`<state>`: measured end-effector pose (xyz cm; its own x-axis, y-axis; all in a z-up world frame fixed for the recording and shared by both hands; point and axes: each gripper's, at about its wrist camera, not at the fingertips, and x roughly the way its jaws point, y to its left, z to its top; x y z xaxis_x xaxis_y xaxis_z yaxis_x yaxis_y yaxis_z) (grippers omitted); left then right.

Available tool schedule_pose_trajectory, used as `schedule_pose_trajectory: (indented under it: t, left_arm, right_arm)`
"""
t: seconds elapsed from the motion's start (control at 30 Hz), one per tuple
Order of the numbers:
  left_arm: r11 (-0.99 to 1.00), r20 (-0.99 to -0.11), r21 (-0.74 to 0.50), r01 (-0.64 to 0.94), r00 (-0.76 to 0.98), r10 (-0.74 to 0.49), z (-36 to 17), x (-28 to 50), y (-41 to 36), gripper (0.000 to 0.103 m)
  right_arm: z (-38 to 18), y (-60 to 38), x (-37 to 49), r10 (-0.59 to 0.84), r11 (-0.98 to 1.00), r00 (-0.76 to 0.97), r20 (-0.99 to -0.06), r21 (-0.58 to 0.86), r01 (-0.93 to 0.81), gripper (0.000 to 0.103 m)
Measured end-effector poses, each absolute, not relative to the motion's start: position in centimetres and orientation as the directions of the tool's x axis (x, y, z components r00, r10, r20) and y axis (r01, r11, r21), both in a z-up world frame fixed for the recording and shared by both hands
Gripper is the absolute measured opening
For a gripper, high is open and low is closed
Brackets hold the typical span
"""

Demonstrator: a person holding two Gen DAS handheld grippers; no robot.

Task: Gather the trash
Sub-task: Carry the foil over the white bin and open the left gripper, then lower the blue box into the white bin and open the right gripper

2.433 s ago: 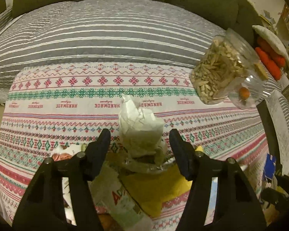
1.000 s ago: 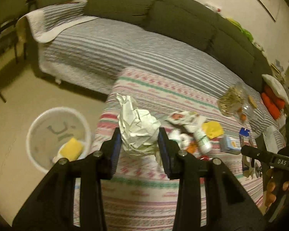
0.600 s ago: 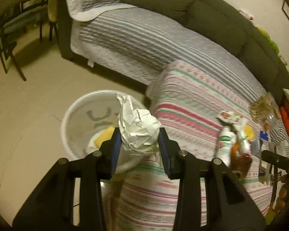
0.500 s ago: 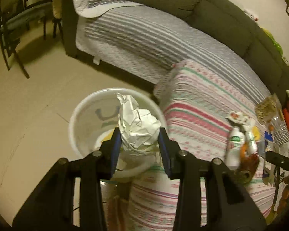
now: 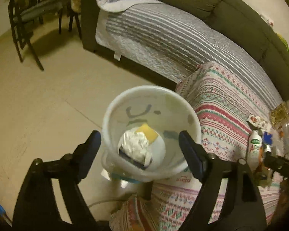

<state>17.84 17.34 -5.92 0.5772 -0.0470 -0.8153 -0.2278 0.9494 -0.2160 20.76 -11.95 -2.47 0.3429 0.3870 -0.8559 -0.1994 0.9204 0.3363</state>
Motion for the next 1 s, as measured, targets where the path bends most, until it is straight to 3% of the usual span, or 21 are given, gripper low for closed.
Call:
schedule_pose_trajectory:
  t: [0.17,0.37,0.53,1.0]
  left_arm:
    - [0.961,-0.838,-0.126,-0.246,0.545,0.03,-5.4,16.5,18.9,0.095]
    - [0.975,-0.848,-0.002,-0.223,0.517,0.117,-5.5,14.5,20.6,0.095]
    - [0.959,-0.854,-0.112,-0.262,0.519,0.042,-5.0,13.4,22.6,0.095]
    - [0.953,-0.859,-0.134,-0.271,0.512,0.025,-5.5,13.0,23.1,0.095]
  right_arm:
    - [-2.0,-9.3,21.4,0.394,0.913,0.346,-0.852,0.32,-0.252,0.079]
    - [-3.0,-4.6,23.0,0.389,0.909,0.348,-0.853,0.292,-0.298,0.079]
    - [-4.6,-0.6,24.5,0.409,0.898,0.332,-0.85,0.311,-0.311,0.079]
    - [-5.3,1.9,26.1,0.443,0.892,0.368,-0.818,0.36,-0.274,0.081]
